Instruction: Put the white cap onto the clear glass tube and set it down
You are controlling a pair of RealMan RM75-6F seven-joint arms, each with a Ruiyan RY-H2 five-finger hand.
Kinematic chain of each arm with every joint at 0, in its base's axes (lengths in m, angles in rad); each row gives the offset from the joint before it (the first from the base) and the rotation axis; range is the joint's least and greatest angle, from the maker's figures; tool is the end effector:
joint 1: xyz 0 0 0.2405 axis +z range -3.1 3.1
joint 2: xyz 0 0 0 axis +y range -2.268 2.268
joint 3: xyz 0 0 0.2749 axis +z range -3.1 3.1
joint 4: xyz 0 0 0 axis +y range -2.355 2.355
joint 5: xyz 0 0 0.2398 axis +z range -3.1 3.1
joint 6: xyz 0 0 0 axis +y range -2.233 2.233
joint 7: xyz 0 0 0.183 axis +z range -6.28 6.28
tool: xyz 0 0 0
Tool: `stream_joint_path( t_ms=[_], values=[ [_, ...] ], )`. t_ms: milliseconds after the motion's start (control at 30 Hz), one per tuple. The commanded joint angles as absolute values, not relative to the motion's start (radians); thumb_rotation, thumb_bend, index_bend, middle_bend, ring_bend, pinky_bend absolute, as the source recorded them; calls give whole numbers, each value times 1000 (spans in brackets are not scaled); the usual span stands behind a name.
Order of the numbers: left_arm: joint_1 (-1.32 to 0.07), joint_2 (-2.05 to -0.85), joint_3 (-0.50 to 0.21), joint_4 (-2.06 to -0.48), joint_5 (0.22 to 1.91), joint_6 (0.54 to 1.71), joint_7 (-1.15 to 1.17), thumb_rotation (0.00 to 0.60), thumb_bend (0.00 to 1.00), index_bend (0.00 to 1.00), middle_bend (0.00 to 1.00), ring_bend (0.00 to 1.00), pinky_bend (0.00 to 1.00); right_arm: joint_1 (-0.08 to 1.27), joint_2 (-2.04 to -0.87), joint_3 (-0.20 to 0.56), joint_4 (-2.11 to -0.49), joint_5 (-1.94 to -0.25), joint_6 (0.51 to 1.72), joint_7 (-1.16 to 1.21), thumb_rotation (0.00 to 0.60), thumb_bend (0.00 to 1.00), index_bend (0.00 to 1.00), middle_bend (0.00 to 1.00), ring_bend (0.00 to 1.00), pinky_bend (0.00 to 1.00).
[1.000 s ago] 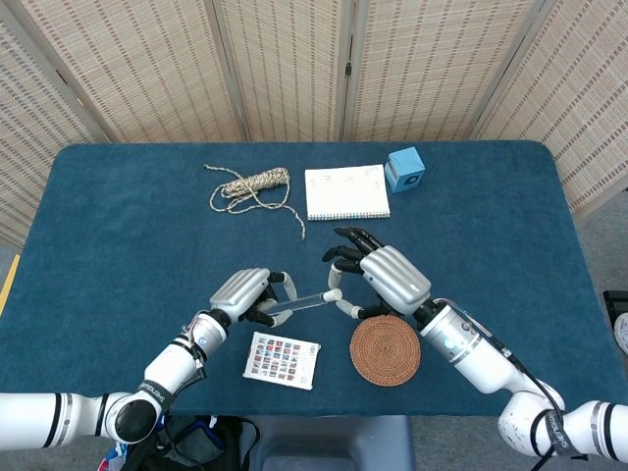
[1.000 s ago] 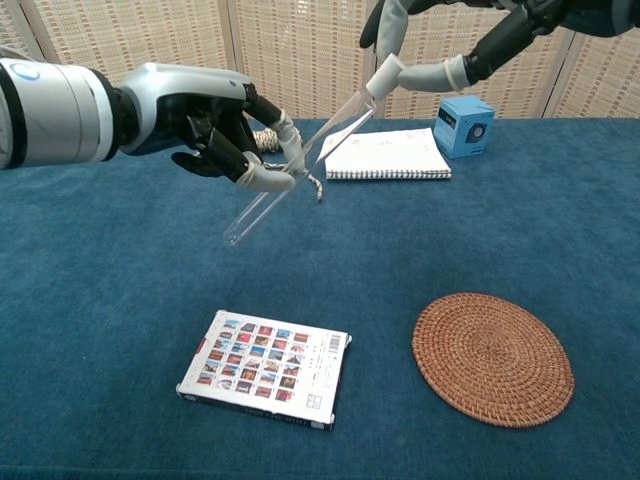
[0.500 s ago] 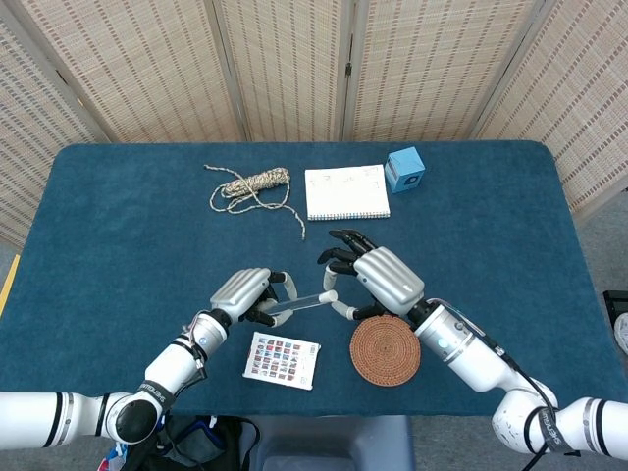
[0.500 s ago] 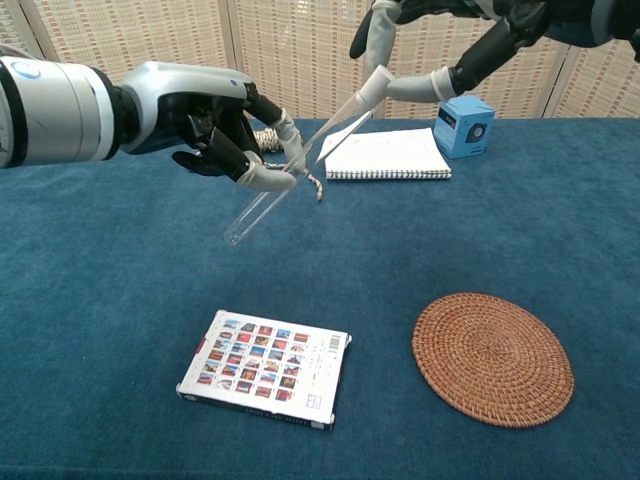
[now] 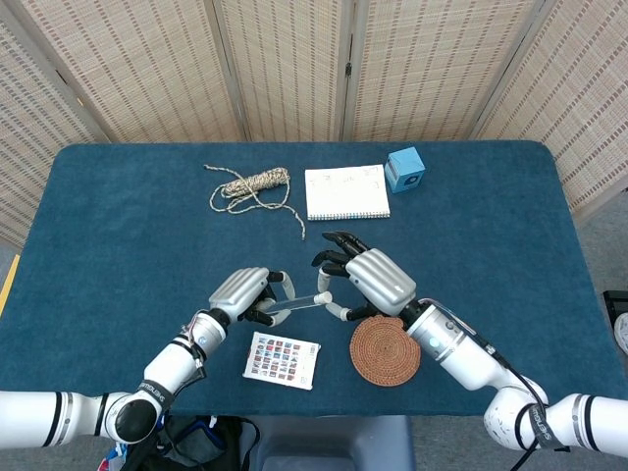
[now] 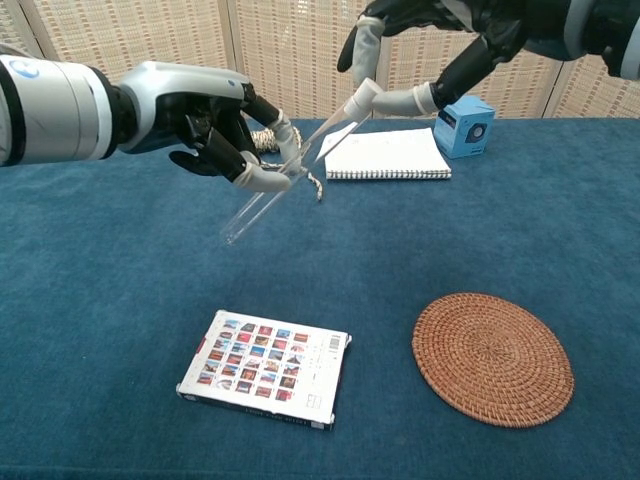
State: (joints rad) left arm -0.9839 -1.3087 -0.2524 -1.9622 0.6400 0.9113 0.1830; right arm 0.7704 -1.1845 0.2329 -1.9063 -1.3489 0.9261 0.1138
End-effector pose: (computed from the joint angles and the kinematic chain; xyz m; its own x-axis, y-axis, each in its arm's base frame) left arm -0.0343 0.3693 -0.0201 0.0424 0.5610 0.8267 0.9634 -0.2423 0.1150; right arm -0.0557 -0.3571 0.0354 0.1553 -0.3896 0.9078 -0.8310 -0.5484 -0.0932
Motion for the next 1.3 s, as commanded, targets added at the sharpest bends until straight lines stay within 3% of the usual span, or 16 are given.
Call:
stream_joint_path(
  t_ms=[33,267,467,600,967,1300],
  values=[
    [-984,-1308,-251,-1961,640,911,183,600,360,608,1000,901,1000,773,-1188,231,-1903,-1345,922,111,600,484,638,277,0,0],
    [-985,-1309,-243,-1949,638,904,179,600,360,608,1000,901,1000,778,-1197,228,-1892,-1342,919,107,600,442,630,268,0,0],
    [-983,-1303,-242,-1938,639,905,175,600,360,608,1000,901,1000,785,-1195,225,-1886,-1325,903,102,600,195,391,190,0,0],
    [-980,-1304,-231,-1923,638,906,180,600,360,608,1000,901,1000,783,-1196,226,-1881,-1319,907,106,600,120,312,173,0,0],
    [-1009,-1382,-195,-1791,580,922,249,600,360,609,1000,901,1000,732,-1140,221,-1884,-1321,959,142,600,110,259,161,0,0],
    [-1080,-1567,-167,-1608,489,990,438,600,360,609,1000,901,1000,666,-1081,206,-1860,-1343,1012,199,600,110,259,161,0,0]
  ],
)
